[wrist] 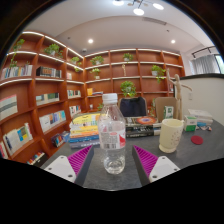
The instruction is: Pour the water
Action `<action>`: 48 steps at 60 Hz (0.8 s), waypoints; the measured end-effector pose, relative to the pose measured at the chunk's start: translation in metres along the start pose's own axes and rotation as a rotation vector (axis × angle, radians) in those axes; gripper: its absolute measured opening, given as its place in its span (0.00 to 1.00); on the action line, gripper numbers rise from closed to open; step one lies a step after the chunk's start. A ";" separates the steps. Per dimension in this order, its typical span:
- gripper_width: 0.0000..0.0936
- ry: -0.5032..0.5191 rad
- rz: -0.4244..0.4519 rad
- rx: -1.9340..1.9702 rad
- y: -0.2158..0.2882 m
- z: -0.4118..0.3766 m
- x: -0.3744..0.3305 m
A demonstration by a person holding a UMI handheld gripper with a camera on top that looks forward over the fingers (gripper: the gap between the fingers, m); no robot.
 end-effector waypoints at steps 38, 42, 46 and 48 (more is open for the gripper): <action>0.43 -0.035 0.024 -0.037 0.020 -0.005 0.055; 0.43 -0.041 0.017 -0.034 0.019 -0.002 0.054; 0.43 -0.043 0.015 -0.032 0.019 -0.002 0.055; 0.43 -0.047 0.010 -0.022 0.020 -0.001 0.055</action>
Point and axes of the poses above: the point between the fingertips, and its own axes, seen from behind it with the camera up: z to the right, y up, x forward, the way the camera looks, the point moved 5 cm from there along -x, backward, against the way the camera looks, and after that the axes turned 7 degrees about -y, right-handed, at the moved point
